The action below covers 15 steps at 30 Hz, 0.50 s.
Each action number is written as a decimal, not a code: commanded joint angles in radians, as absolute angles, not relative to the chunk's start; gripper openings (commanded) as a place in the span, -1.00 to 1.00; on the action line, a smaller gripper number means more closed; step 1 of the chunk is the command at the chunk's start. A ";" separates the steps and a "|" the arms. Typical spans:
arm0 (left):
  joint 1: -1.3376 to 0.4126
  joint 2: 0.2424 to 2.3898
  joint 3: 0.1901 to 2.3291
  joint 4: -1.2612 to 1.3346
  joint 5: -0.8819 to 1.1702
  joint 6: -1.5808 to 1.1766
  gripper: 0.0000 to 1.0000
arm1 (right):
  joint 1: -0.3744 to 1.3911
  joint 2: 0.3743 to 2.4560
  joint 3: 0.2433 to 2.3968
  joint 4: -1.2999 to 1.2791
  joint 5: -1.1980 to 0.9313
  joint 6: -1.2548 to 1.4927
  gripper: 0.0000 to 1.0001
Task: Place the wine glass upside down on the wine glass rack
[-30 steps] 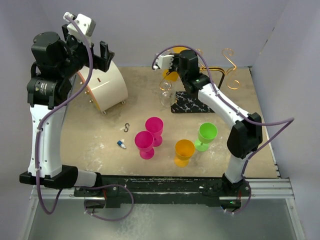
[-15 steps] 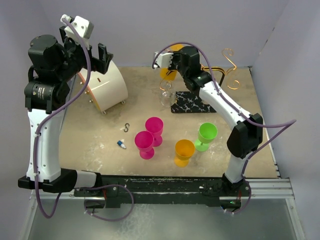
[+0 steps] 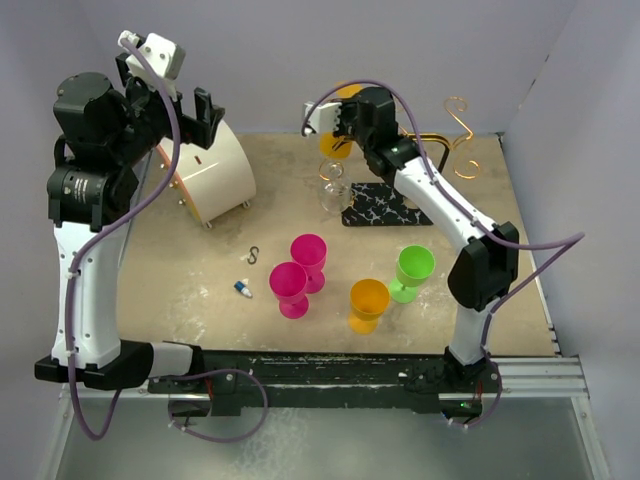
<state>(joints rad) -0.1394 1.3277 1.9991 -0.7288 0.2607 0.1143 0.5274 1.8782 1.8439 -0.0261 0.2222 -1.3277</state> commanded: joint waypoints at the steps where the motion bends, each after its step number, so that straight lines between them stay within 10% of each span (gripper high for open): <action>1: -0.131 1.301 1.997 -0.680 0.254 0.108 0.99 | 0.531 1.879 1.915 -0.031 0.169 -1.368 -1.00; 15: -0.127 1.296 1.988 -0.673 0.248 0.116 0.99 | 0.541 1.920 1.962 -0.061 0.126 -1.373 -1.00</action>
<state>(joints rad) -0.1371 1.3167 1.9884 -0.7189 0.2577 0.1150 0.5301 1.9263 1.9038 -0.0776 0.1631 -1.3327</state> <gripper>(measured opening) 0.991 0.012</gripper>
